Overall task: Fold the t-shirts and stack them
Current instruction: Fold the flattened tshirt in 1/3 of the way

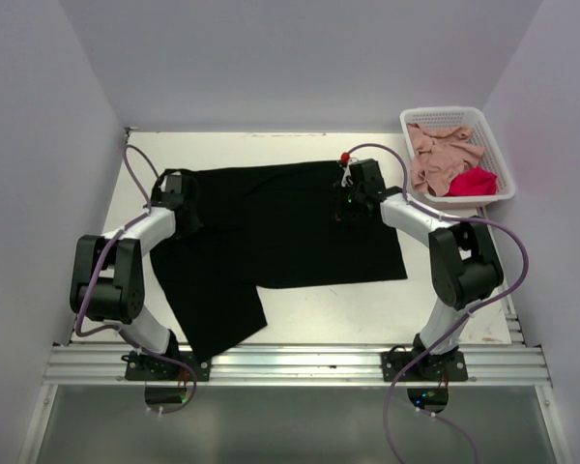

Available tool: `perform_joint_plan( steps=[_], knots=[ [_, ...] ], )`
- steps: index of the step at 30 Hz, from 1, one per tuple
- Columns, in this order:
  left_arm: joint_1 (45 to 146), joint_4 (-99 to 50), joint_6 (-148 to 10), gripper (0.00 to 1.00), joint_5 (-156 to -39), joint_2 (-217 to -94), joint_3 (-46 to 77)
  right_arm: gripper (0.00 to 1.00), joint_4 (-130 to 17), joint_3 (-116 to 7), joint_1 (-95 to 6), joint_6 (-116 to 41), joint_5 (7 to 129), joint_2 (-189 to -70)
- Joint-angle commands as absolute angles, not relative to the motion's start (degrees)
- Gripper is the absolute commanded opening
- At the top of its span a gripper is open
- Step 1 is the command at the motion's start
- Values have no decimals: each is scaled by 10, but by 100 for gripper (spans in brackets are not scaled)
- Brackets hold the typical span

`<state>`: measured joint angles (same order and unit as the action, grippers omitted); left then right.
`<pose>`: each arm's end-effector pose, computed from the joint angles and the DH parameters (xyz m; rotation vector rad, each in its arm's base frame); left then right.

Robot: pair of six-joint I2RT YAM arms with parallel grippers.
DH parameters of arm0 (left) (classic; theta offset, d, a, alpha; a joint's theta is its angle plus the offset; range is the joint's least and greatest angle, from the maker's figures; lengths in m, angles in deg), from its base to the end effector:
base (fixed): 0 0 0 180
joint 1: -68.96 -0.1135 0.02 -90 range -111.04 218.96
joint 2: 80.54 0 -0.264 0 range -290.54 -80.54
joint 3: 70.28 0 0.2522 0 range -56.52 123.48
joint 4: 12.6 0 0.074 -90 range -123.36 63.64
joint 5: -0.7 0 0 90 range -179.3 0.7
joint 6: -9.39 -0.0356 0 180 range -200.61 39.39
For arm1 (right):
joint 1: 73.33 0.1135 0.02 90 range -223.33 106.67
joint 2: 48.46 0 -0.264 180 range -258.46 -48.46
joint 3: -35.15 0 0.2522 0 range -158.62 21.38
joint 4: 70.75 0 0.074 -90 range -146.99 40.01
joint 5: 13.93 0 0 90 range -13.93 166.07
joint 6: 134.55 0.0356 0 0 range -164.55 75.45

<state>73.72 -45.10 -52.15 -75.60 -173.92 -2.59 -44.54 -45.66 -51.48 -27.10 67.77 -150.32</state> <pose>0.3197 -0.0182 0.1754 -0.6074 2.4708 0.0856 0.3543 0.1476 0.2011 -0.1630 2.4372 0.4881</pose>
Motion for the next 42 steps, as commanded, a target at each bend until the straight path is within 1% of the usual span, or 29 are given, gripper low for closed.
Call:
perform_joint_plan(
  steps=[1, 8, 17, 26, 35, 42],
  knots=[
    [741, -446, -522, 0, -762, -1723, -28, 0, -448, -473, -511, -279, 682, -1500],
    [741, -435, -517, 0, -737, -1750, -31, 0, -447, -472, -511, -279, 682, -1497],
    [738, -428, -513, 0, -702, -1806, 16, 0, -445, -472, -510, -282, 684, -1494],
    [735, -435, -520, 0, -686, -1817, 59, 0, -443, -473, -510, -282, 684, -1496],
    [731, -446, -529, 0, -686, -1840, 100, 0, -444, -473, -510, -284, 683, -1499],
    [727, -442, -528, 0, -690, -1852, 96, 0, -444, -473, -510, -284, 684, -1501]
  ],
)
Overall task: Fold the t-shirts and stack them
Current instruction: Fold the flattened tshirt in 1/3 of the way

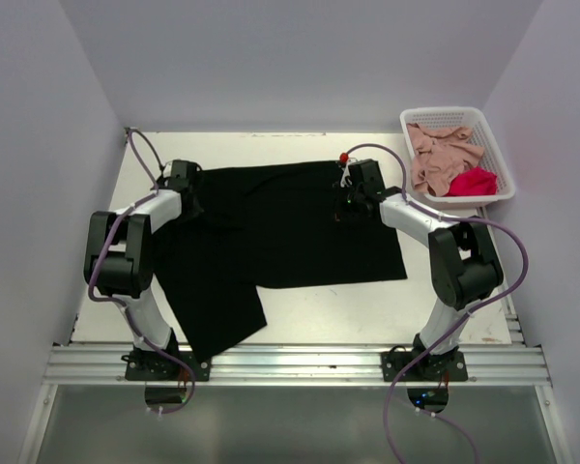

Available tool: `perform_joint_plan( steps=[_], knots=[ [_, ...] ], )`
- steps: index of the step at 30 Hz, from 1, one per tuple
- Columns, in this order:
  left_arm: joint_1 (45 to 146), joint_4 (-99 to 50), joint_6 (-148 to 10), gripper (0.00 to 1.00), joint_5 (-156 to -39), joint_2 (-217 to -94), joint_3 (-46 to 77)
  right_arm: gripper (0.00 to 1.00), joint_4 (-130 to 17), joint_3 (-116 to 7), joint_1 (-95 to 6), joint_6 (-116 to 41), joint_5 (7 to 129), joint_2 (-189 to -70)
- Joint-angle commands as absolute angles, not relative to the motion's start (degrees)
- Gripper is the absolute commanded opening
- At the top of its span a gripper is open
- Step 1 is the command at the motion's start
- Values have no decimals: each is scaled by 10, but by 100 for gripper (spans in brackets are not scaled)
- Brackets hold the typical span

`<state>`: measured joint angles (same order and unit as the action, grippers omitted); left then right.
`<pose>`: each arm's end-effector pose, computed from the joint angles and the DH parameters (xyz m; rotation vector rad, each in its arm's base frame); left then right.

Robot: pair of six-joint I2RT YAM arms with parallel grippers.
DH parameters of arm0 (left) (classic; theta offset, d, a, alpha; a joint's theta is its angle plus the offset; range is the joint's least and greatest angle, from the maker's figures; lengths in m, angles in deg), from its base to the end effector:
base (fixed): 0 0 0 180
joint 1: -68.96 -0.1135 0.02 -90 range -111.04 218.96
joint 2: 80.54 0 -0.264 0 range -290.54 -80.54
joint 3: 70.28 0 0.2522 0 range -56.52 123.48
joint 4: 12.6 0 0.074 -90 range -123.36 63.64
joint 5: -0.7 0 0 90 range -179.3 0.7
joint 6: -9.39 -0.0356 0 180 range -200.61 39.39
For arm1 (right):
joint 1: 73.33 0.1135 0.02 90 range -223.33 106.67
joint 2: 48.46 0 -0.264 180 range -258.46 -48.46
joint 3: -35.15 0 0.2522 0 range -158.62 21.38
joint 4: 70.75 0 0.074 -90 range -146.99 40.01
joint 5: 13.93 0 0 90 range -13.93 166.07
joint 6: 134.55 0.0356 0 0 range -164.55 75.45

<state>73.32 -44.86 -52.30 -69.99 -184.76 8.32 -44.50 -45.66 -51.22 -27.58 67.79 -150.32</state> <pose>0.3693 -0.0163 0.1692 -0.6400 2.4260 0.2062 0.3536 0.1492 0.2010 -0.1785 2.4364 0.4858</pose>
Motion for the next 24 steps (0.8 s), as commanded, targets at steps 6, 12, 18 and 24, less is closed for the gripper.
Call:
perform_joint_plan(
  steps=[6, 12, 18, 24],
  knots=[
    [725, -434, -530, 0, -693, -1855, 90, 0, -445, -473, -510, -285, 683, -1502],
    [721, -426, -530, 5, -708, -1874, 92, 0, -444, -472, -510, -285, 684, -1502],
    [717, -421, -530, 28, -722, -1884, 89, 0, -444, -472, -510, -286, 685, -1501],
    [715, -421, -532, 52, -729, -1887, 90, 0, -444, -472, -509, -285, 684, -1501]
  ],
)
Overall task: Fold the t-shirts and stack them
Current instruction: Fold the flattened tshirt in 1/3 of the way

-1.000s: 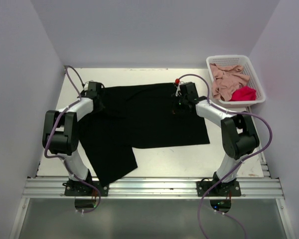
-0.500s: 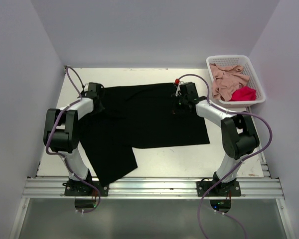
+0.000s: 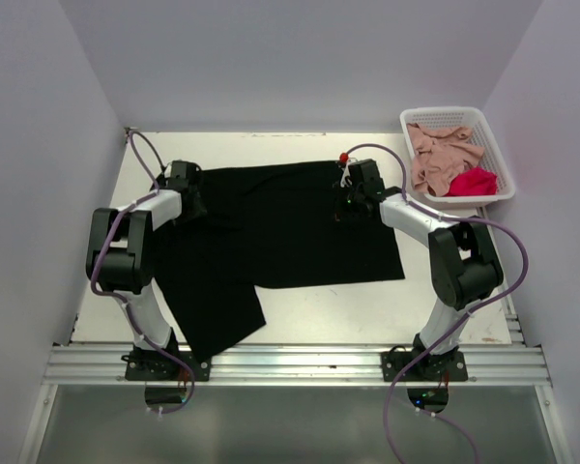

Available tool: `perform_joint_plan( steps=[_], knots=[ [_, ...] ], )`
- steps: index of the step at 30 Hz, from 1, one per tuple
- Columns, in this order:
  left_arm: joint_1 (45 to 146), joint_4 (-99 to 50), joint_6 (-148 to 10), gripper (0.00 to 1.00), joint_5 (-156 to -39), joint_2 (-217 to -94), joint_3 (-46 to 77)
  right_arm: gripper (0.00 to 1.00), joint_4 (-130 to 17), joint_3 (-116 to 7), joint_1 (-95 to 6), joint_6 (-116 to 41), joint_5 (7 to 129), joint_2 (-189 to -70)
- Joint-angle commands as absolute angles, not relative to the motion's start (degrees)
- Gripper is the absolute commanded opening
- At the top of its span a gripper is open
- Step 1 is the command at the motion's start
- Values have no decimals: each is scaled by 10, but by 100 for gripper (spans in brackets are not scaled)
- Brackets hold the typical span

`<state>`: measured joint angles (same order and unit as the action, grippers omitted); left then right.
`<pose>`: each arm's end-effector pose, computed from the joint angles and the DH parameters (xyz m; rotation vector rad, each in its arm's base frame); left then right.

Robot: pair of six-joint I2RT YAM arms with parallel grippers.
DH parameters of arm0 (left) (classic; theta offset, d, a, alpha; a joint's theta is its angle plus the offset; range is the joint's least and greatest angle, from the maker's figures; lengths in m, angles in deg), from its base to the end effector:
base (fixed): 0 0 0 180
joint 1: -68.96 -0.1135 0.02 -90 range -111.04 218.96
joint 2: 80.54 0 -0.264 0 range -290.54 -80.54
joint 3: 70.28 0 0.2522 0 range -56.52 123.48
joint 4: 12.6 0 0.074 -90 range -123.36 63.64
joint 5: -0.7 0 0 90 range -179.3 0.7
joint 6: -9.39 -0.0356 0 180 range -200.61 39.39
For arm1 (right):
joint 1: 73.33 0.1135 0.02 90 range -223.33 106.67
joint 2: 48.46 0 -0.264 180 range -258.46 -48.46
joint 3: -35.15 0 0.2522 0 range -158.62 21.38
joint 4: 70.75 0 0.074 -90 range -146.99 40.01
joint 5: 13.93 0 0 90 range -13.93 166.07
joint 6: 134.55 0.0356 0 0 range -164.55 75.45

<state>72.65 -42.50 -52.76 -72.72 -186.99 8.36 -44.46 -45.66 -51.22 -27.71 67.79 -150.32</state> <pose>0.3755 -0.0140 0.1576 -0.6313 2.4420 0.1551 0.3535 0.1491 0.2010 -0.1812 2.4366 0.4846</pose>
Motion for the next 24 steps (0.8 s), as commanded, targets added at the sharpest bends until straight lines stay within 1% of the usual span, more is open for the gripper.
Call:
perform_joint_plan(
  steps=[1, 2, 3, 5, 6, 17, 24],
  knots=[
    [715, -421, -532, 47, -730, -1888, 90, 0, -444, -471, -510, -285, 684, -1501],
    [715, -420, -532, 40, -732, -1890, 90, 0, -444, -471, -510, -285, 686, -1500],
    [715, -422, -531, 21, -734, -1892, 90, 0, -444, -471, -510, -285, 686, -1500],
    [715, -424, -531, 3, -736, -1894, 91, 0, -444, -471, -510, -285, 686, -1499],
    [715, -423, -530, 0, -736, -1894, 90, 0, -444, -470, -510, -285, 688, -1499],
    [715, -437, -531, 0, -744, -1864, 90, 0, -445, -471, -510, -285, 683, -1500],
    [716, -485, -535, 7, -747, -1804, 83, 0, -445, -471, -510, -284, 682, -1496]
  ],
)
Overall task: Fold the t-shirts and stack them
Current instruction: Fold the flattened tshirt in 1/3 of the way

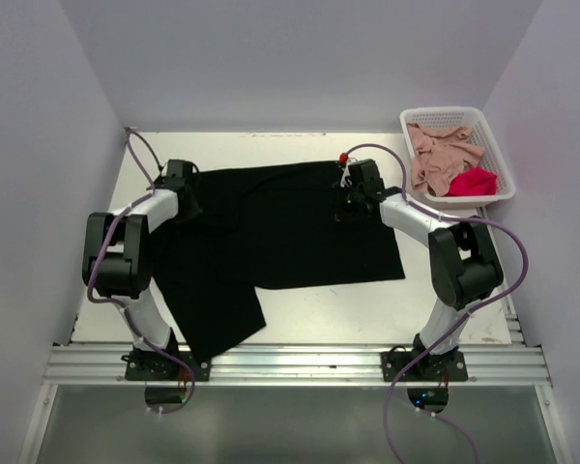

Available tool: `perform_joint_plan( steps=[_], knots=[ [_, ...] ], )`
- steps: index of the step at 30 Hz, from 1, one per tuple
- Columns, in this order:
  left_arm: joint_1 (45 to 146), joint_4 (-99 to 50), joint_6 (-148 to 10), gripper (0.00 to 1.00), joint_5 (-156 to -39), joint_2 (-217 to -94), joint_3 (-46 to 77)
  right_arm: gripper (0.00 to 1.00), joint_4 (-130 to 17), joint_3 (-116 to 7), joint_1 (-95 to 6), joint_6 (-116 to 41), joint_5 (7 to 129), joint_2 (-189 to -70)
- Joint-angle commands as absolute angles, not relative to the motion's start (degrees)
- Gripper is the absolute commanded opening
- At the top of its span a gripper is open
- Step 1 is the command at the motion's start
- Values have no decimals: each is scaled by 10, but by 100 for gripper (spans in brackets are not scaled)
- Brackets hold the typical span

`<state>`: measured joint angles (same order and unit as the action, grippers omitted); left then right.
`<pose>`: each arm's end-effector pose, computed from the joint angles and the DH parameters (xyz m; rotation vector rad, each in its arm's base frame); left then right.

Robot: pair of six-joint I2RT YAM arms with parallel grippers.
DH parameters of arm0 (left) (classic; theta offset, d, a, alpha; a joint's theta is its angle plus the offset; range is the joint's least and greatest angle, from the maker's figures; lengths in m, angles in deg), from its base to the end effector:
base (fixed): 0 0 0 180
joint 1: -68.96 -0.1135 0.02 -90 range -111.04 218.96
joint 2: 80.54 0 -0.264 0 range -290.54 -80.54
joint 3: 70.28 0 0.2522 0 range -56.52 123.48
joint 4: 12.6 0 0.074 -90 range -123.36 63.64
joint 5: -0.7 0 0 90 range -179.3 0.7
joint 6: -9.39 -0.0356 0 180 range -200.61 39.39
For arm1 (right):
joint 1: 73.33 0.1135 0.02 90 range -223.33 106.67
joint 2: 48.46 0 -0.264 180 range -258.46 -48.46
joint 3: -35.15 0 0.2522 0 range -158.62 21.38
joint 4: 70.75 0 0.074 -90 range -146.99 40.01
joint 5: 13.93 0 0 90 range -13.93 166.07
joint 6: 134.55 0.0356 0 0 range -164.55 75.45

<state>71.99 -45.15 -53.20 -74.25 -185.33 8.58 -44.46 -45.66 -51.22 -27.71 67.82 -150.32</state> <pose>0.3708 -0.0104 0.1661 -0.6293 2.4644 0.1357 0.3535 0.1491 0.2010 -0.1810 2.4366 0.4840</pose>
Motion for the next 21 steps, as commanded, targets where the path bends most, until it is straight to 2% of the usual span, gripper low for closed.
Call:
perform_joint_plan(
  steps=[1, 11, 14, 15, 17, 21],
  knots=[
    [716, -489, -536, 7, -747, -1799, 80, 0, -445, -472, -510, -285, 682, -1496],
    [716, -533, -541, 18, -748, -1742, 26, 0, -446, -473, -509, -282, 675, -1492],
    [716, -542, -541, 26, -757, -1728, 12, 0, -445, -473, -509, -282, 674, -1492],
    [716, -545, -538, 35, -758, -1720, 5, 0, -445, -473, -509, -281, 673, -1490],
    [716, -551, -534, 47, -769, -1705, -4, 0, -446, -472, -509, -281, 671, -1490],
    [719, -546, -527, 53, -791, -1676, -30, 0, -447, -471, -507, -281, 671, -1489]
  ],
)
